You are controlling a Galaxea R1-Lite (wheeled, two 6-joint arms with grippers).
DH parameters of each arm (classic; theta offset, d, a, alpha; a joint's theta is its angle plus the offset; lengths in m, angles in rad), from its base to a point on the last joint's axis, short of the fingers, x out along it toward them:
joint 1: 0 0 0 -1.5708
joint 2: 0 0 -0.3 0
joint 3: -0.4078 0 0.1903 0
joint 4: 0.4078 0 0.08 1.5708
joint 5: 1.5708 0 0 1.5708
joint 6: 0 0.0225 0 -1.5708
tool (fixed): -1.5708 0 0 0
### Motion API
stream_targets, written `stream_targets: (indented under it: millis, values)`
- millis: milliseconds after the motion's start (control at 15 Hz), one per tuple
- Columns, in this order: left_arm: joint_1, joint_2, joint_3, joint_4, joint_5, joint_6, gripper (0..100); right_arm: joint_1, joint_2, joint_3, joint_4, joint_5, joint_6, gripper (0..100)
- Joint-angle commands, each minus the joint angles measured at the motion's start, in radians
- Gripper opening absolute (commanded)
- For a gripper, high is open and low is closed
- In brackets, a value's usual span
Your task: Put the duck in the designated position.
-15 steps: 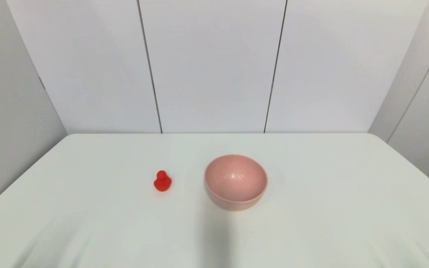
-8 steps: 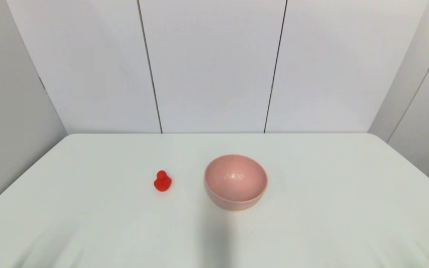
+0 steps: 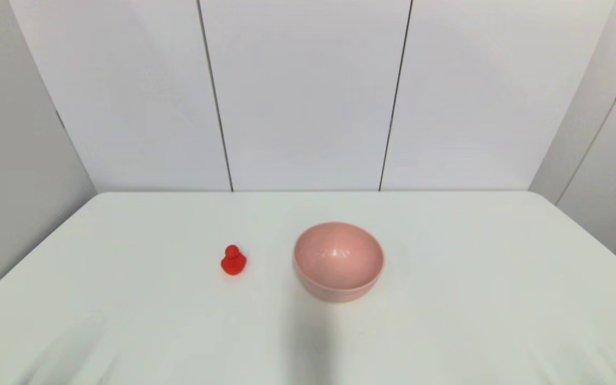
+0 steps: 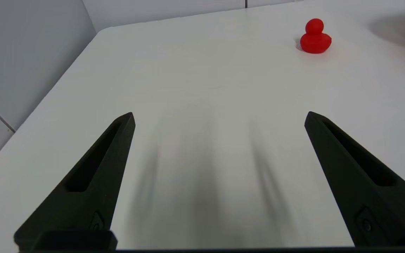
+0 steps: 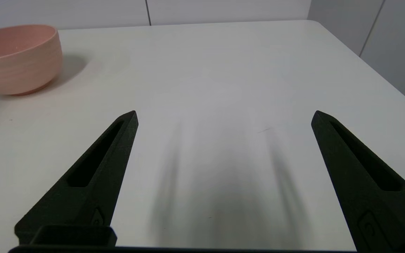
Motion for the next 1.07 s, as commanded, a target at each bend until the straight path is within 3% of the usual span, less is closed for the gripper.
stream_targets:
  millis: [67, 1067]
  values:
    - [0.0, -0.001, 0.0, -0.006, 0.028, -0.094, 100, 0.0, 0.001, 0.0, 0.0, 0.0, 0.0, 100]
    - [0.0, -0.001, 0.0, -0.007, 0.03, -0.108, 100, 0.0, 0.001, 0.0, 0.0, 0.0, 0.0, 100]
